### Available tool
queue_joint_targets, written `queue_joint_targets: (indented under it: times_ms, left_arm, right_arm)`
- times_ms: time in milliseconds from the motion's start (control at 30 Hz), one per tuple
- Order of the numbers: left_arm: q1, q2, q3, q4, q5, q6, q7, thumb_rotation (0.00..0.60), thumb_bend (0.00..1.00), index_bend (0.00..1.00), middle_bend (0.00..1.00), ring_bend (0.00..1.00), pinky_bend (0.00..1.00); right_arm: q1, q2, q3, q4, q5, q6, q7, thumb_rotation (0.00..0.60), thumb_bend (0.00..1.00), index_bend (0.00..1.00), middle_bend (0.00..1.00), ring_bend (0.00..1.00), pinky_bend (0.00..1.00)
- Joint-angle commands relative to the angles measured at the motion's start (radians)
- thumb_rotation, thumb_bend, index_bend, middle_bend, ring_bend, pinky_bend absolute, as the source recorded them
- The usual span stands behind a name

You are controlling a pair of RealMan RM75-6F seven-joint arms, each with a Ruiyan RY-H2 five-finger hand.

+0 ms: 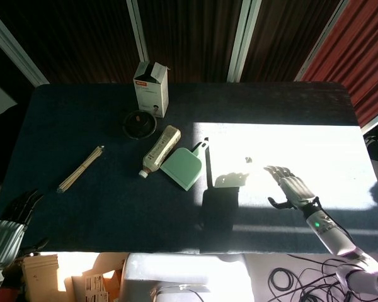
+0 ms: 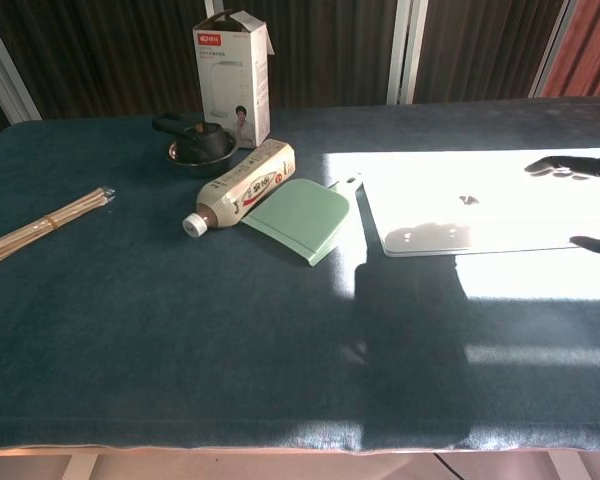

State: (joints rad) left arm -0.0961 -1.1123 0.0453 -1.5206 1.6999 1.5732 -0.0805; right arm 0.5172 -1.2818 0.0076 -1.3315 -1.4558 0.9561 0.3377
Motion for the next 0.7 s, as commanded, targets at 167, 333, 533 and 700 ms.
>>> queue_joint_targets:
  times_ms: [167,333,533,700]
  left_arm:
    - [0.013,0.000,-0.004,0.004,0.002,0.030,-0.008,0.600,0.03,0.00,0.03,0.01,0.14]
    - [0.015,0.002,-0.006,0.003,-0.004,0.029,-0.014,0.600,0.03,0.00,0.03,0.01,0.14]
    - [0.015,0.003,0.002,0.002,0.015,0.029,-0.016,0.600,0.01,0.00,0.03,0.01,0.14]
    - [0.022,0.004,0.002,0.002,0.009,0.035,-0.011,0.600,0.01,0.00,0.03,0.01,0.14]
  right_arm:
    - [-0.314,0.124,-0.019,-0.173,-0.162,0.627,-0.210,0.600,0.34,0.00,0.02,0.00,0.00]
    - [-0.464,0.125,-0.061,-0.261,-0.119,0.748,-0.444,0.600,0.34,0.00,0.00,0.00,0.00]
    - [-0.473,0.089,-0.069,-0.237,-0.119,0.698,-0.475,0.600,0.34,0.00,0.00,0.00,0.00]
    - [-0.472,0.086,-0.056,-0.232,-0.118,0.675,-0.471,0.600,0.34,0.00,0.00,0.00,0.00]
